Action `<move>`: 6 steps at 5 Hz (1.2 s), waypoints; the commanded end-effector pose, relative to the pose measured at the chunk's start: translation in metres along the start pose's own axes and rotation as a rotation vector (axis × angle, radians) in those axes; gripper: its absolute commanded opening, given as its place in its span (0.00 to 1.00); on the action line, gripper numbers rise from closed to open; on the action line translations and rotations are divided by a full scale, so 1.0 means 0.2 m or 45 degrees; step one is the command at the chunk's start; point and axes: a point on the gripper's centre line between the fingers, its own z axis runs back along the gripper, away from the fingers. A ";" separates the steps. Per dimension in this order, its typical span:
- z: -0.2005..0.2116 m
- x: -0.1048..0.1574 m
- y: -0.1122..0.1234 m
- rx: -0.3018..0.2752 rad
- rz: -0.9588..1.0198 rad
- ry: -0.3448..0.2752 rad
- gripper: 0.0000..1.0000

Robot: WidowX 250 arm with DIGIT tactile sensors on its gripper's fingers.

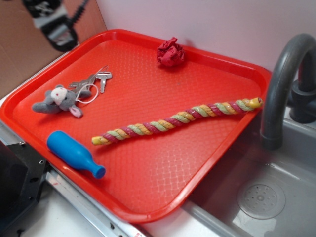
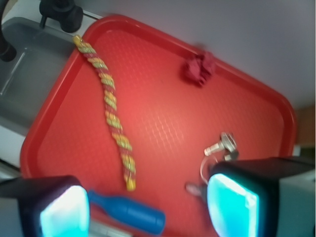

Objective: Grab the multicolored rope.

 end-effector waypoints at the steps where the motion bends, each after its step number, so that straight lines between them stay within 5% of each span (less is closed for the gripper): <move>1: -0.30 0.16 -0.08 -0.089 -0.098 0.023 1.00; 5: -0.76 0.15 -0.14 -0.143 -0.229 0.321 1.00; 6: -0.78 0.15 -0.15 -0.124 -0.234 0.344 1.00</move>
